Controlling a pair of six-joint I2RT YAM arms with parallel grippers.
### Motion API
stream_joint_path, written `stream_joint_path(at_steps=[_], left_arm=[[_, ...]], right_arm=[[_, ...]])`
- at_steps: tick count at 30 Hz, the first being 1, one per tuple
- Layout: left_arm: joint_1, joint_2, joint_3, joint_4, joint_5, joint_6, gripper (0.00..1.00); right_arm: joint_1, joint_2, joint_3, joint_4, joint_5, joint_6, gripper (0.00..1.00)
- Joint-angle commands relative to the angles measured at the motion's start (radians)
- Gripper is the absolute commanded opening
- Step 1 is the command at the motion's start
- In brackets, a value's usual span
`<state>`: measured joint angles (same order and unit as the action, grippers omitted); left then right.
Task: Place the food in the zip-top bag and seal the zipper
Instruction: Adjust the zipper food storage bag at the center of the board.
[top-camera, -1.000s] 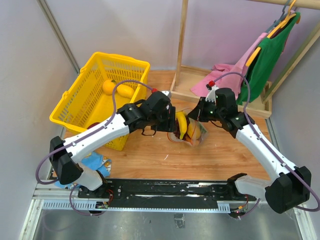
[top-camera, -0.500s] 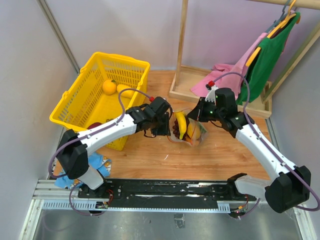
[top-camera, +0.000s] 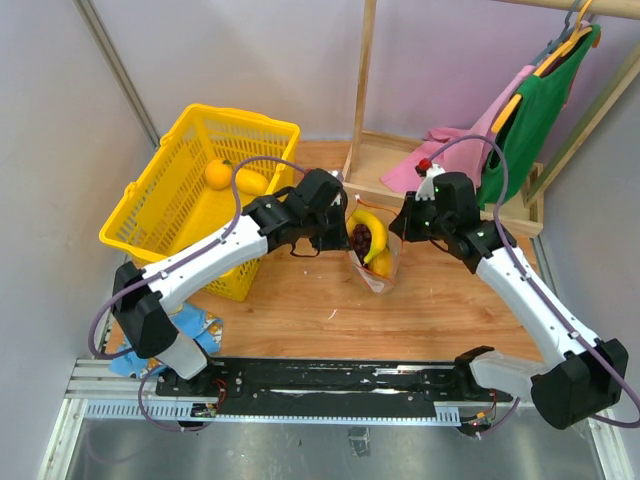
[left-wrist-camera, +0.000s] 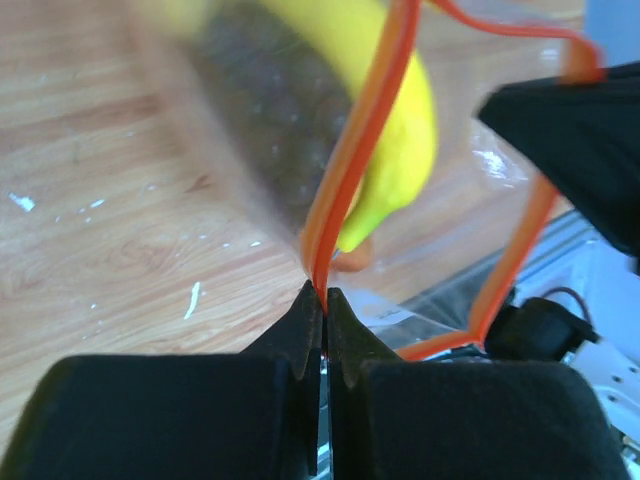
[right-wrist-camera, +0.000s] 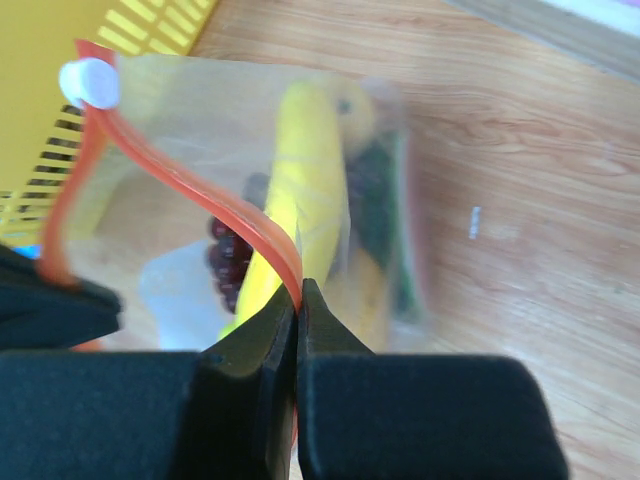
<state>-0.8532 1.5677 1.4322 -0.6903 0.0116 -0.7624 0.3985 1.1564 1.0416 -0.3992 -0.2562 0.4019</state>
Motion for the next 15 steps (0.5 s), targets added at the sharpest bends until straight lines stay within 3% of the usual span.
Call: stream_joint_path(at_steps=[1,11,15], left_arm=[[-0.001,-0.044,0.092,-0.036,0.048,0.041,0.00],[-0.003,-0.023,0.226,-0.156,0.091,0.087,0.00],[-0.001,-0.027,0.182,-0.163,0.055,0.097,0.00]], right_arm=[[-0.011,-0.013,0.046,-0.090,0.132,-0.117,0.01],[-0.016,0.023,0.070,-0.178,0.195,-0.205,0.01],[-0.016,0.022,0.080,-0.183,0.153,-0.199,0.01]])
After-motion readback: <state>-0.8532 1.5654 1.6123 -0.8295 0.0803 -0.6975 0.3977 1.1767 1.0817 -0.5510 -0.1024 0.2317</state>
